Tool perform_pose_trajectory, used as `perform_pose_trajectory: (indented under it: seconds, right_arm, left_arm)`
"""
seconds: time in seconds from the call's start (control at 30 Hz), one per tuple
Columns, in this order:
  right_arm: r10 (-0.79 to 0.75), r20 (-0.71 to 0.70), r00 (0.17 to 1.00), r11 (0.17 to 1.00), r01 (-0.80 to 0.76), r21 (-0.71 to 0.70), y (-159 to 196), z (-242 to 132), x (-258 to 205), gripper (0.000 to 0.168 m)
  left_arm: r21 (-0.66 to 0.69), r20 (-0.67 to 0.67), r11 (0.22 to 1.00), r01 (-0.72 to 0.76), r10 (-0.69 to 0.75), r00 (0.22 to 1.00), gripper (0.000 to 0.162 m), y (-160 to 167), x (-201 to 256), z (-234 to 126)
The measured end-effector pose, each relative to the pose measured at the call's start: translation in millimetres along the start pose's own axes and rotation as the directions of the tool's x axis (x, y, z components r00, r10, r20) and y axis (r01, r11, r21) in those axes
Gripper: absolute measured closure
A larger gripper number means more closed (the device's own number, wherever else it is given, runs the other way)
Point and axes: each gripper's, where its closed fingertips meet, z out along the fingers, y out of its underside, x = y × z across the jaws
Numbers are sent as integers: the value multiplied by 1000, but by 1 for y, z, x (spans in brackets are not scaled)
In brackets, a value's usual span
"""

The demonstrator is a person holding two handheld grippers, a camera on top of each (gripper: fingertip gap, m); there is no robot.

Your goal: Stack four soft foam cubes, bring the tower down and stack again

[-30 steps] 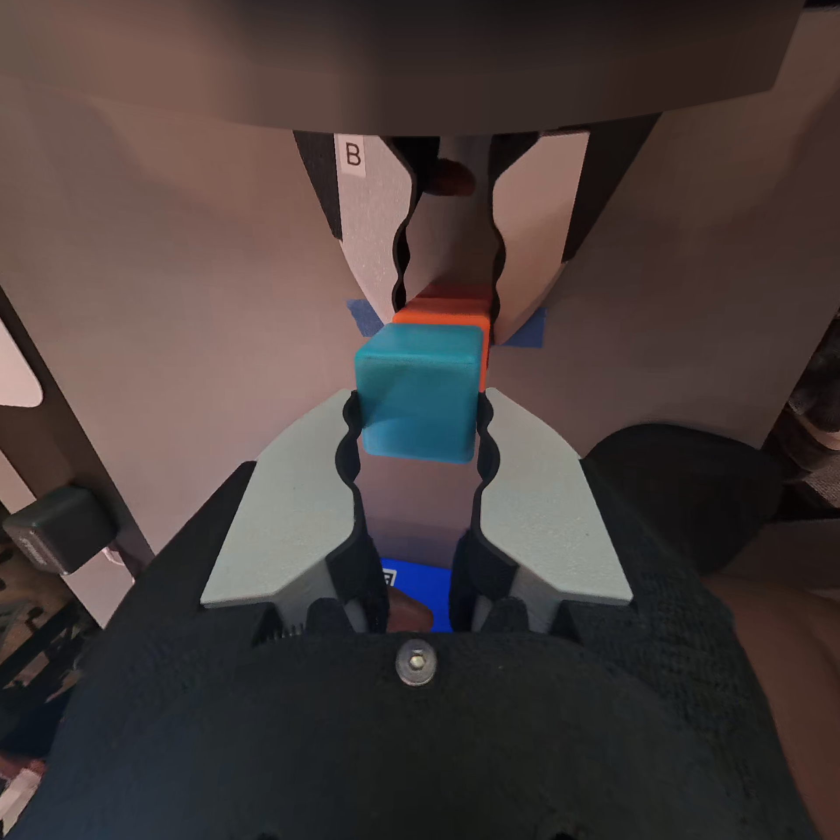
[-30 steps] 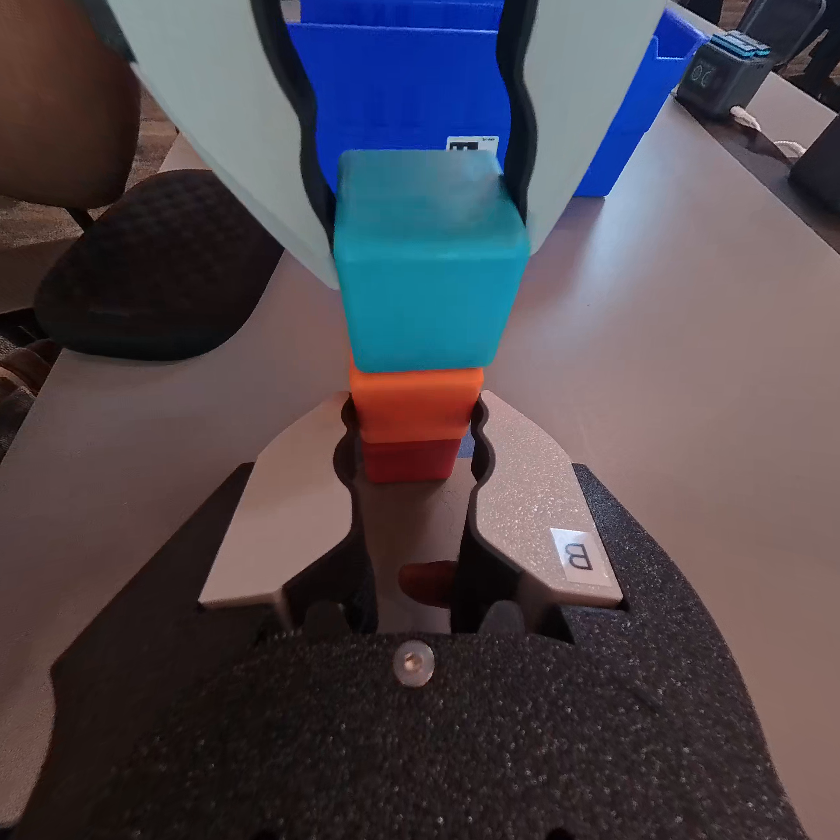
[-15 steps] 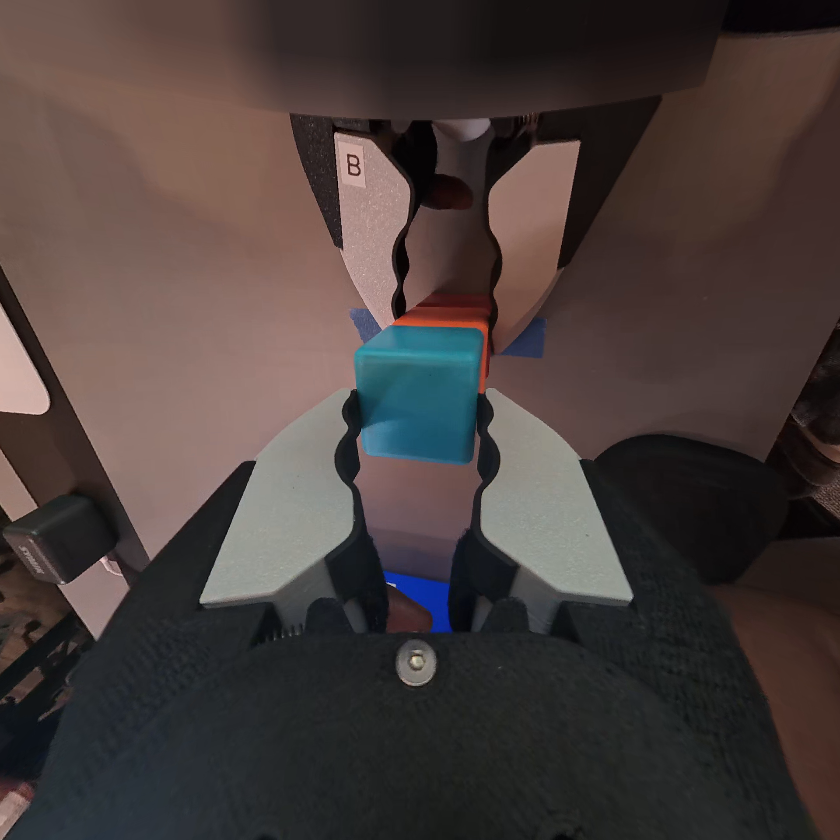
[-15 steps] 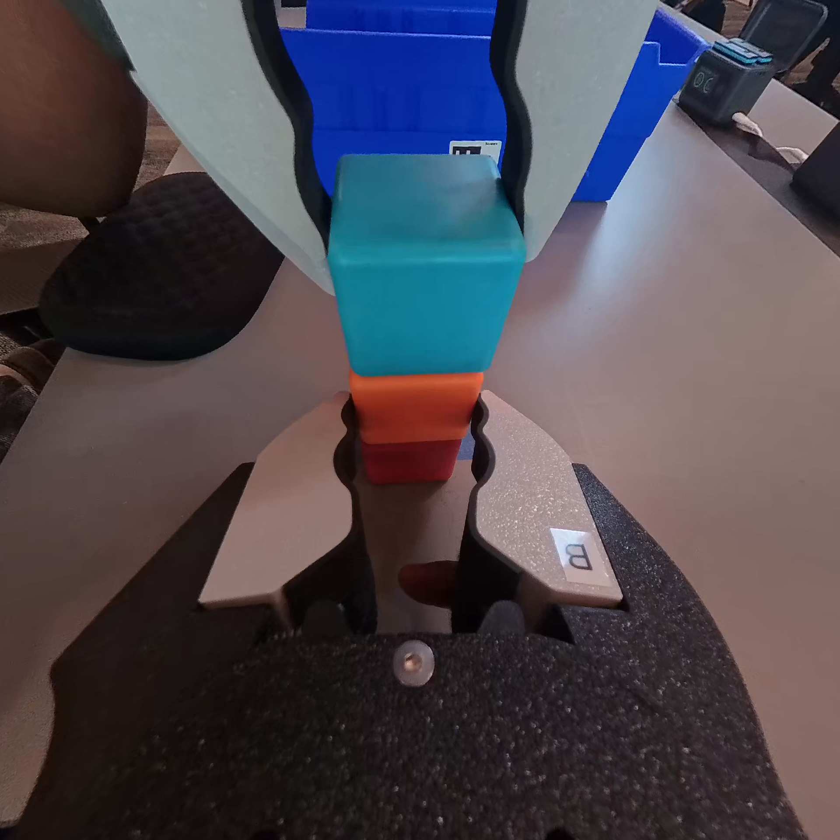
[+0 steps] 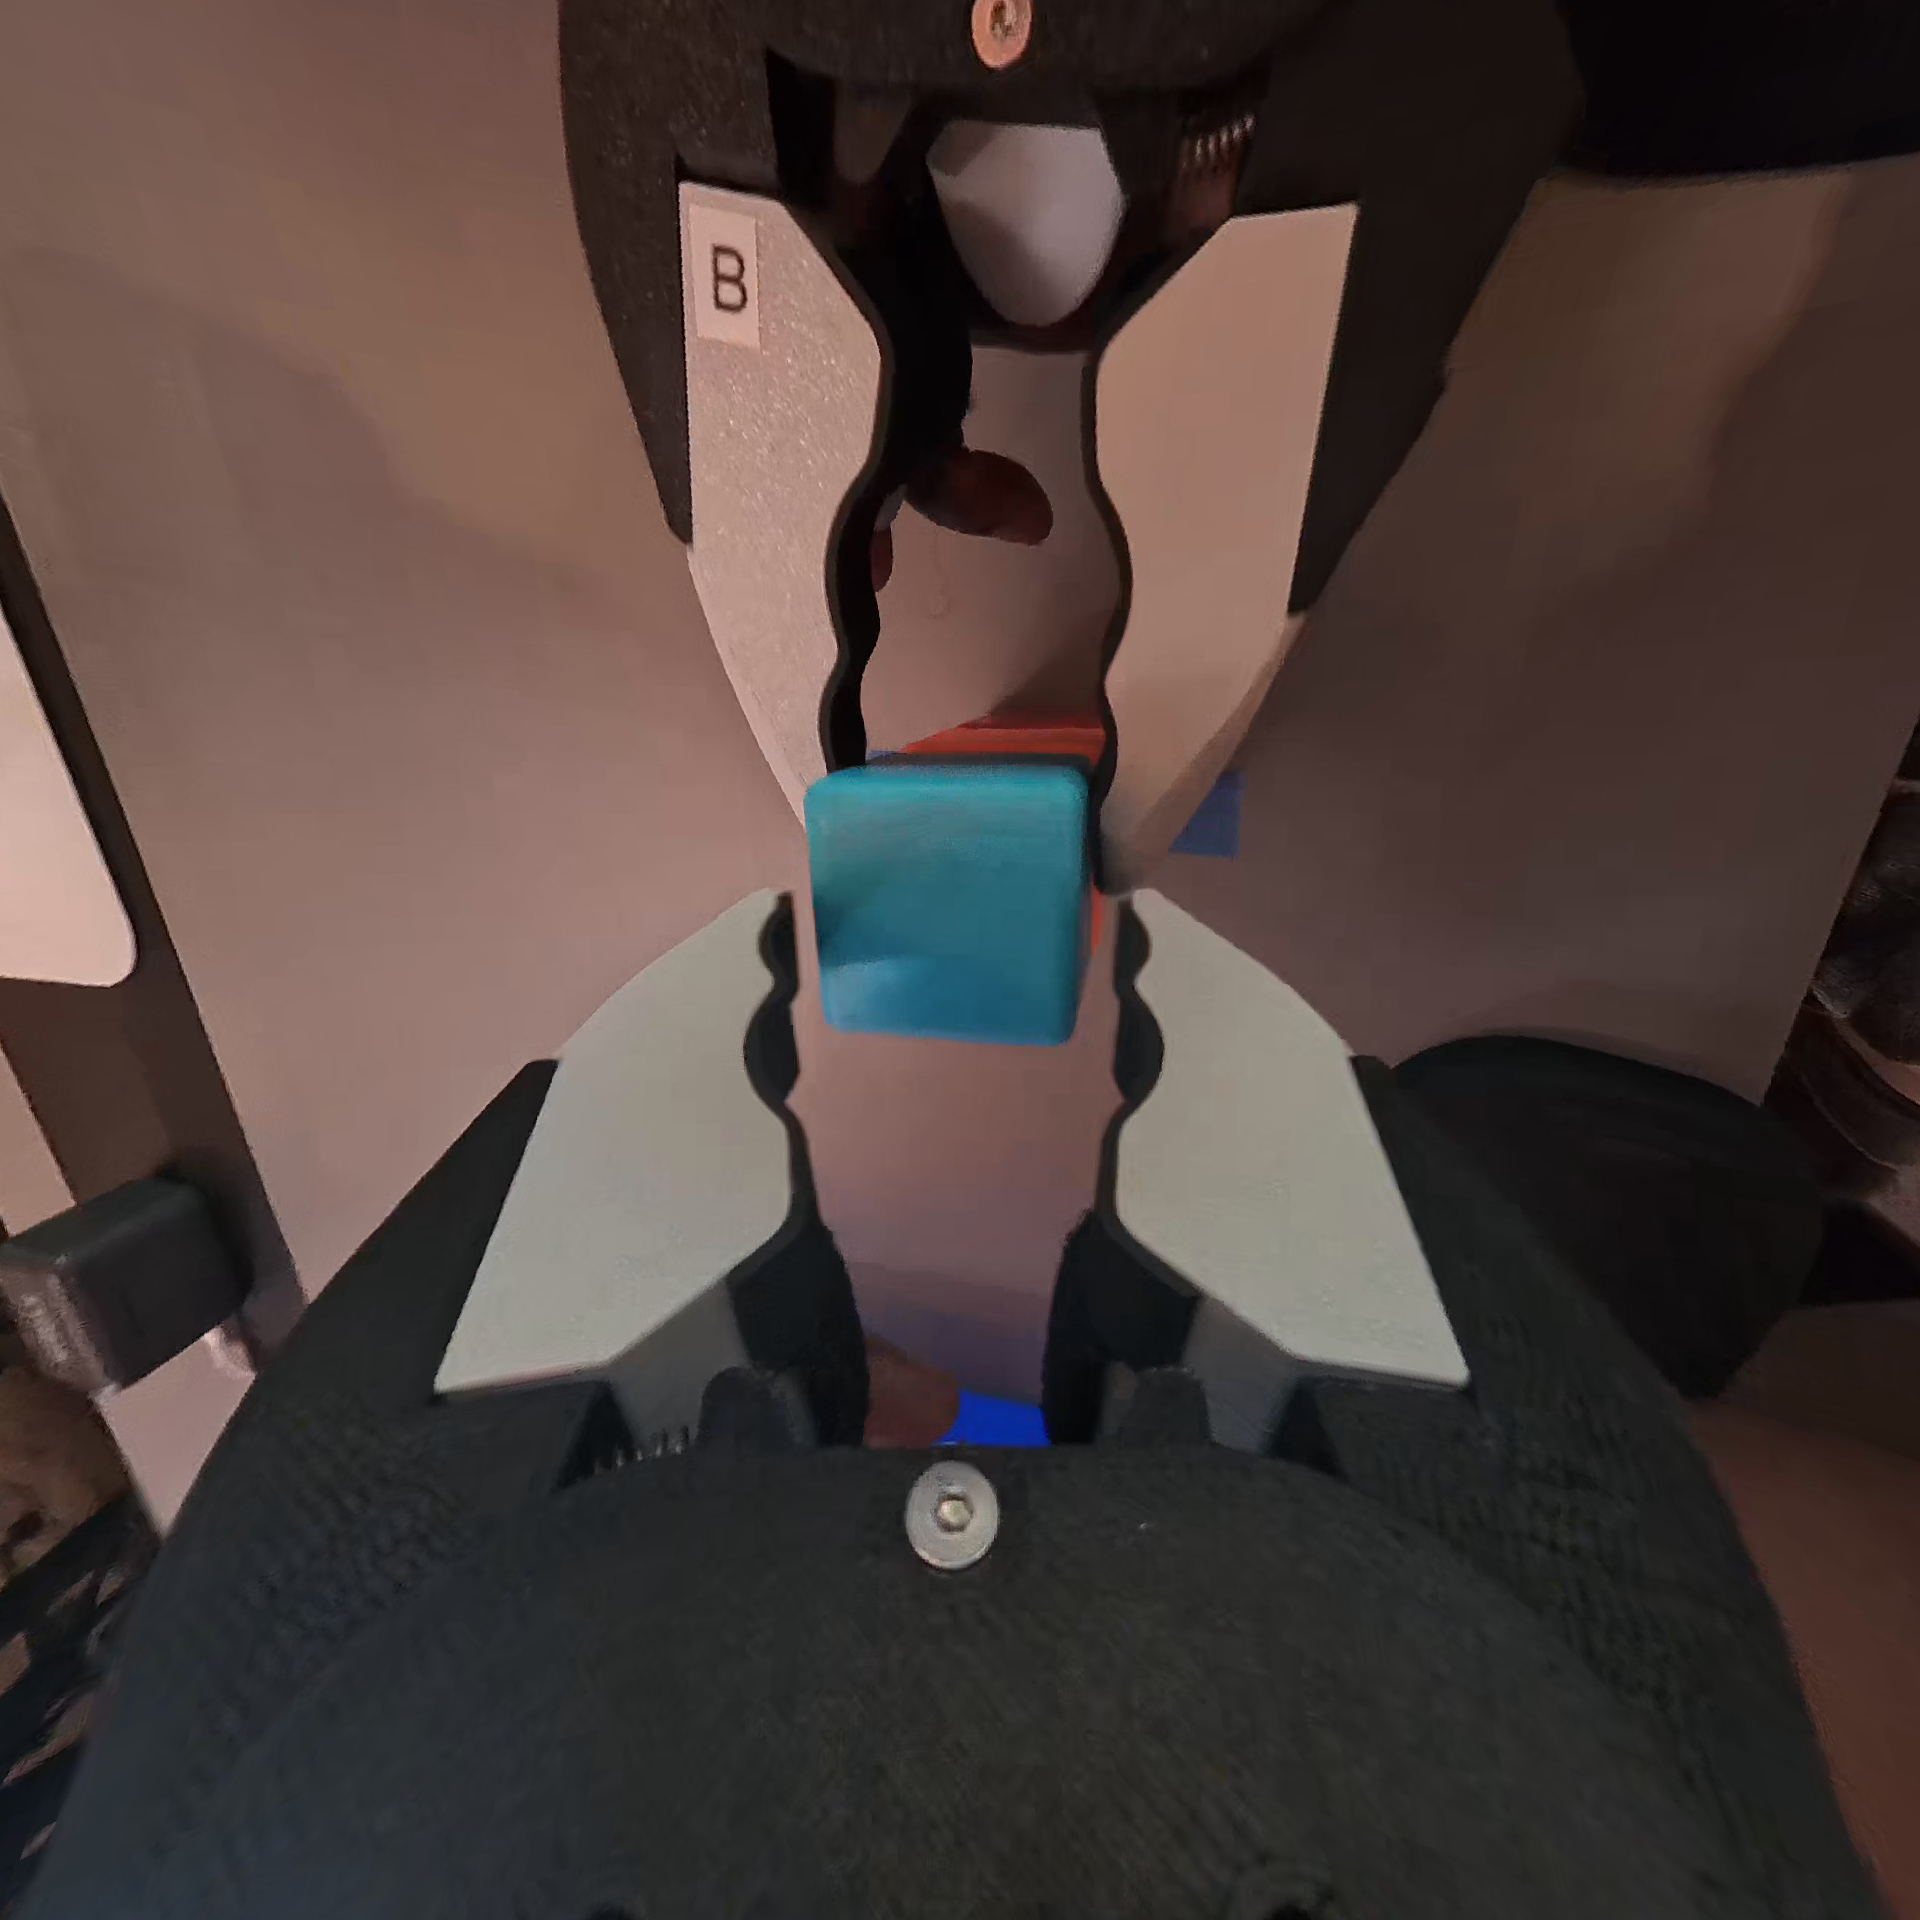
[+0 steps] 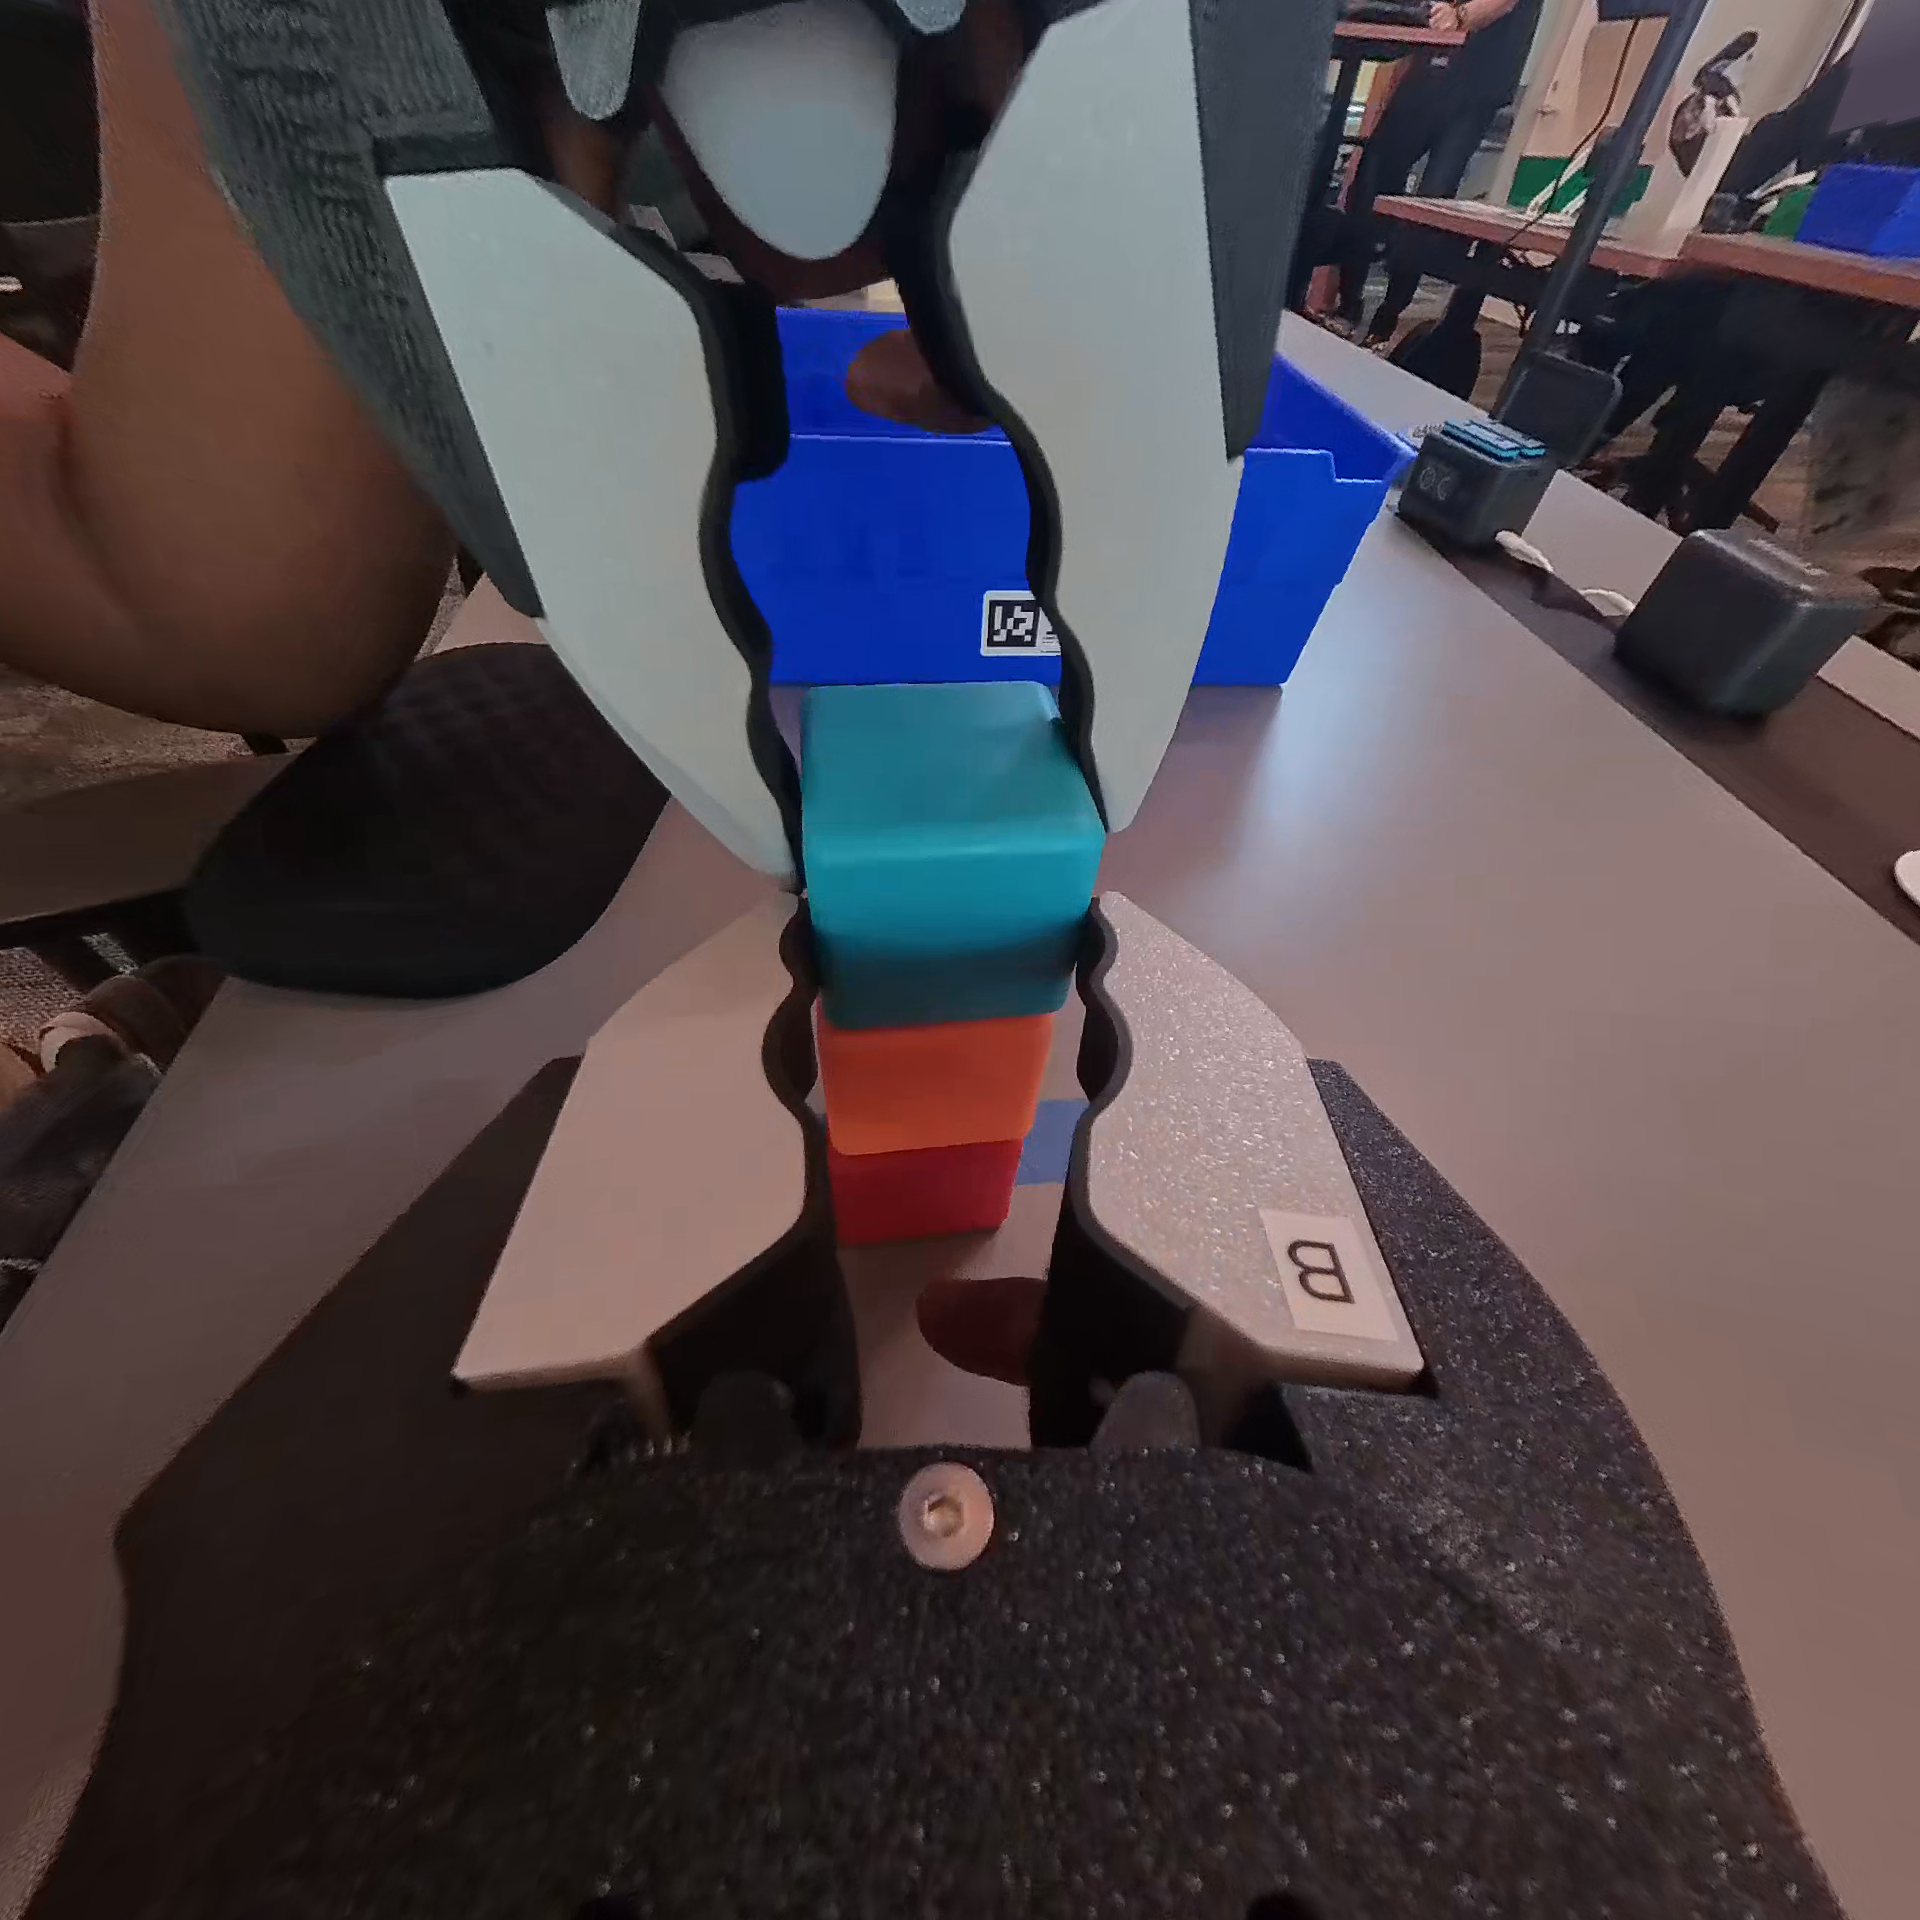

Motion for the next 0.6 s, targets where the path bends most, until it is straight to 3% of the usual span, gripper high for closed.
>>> perform_pose_trajectory:
  seconds: [0.13, 0.2, 0.23, 0.3, 0.33, 0.4, 0.47, 0.6]
  right_arm:
    - [0, -4, 1000, 1000, 0, -3, 0, 1, 0, 120]
    - [1, -3, 1000, 1000, -1, -2, 0, 1, 0, 120]
    - [1, -4, 1000, 1000, -1, -3, 0, 1, 0, 120]
    - [0, -7, 1000, 1000, 0, -8, 0, 1, 0, 120]
    - [0, -10, 1000, 1000, 0, -11, 0, 1, 0, 120]
    - [-1, -13, 1000, 1000, 0, -15, 0, 0, 0, 120]
    - [-2, -17, 1000, 1000, 2, -18, 0, 0, 0, 120]
    - [-2, -22, 1000, 1000, 2, -19, 1, 0, 0, 120]
  left_arm:
    - [225, 102, 959, 173, -200, 975, 81, 34, -26, -42]
    - [353, 199, 874, 334, -418, 886, 80, 78, -59, -72]
    - [415, 254, 799, 436, -562, 787, 80, 110, -79, -86]
    - [518, 324, 567, 640, -823, 466, 84, 193, -116, -103]
    - [565, 314, 435, 701, -899, 305, 89, 232, -127, -102]
    - [609, 249, 249, 753, -961, 117, 98, 287, -137, -83]
    - [566, 225, 171, 807, -973, 48, 97, 323, -138, -50]
    - [472, 266, 120, 873, -964, -11, 89, 364, -139, 2]
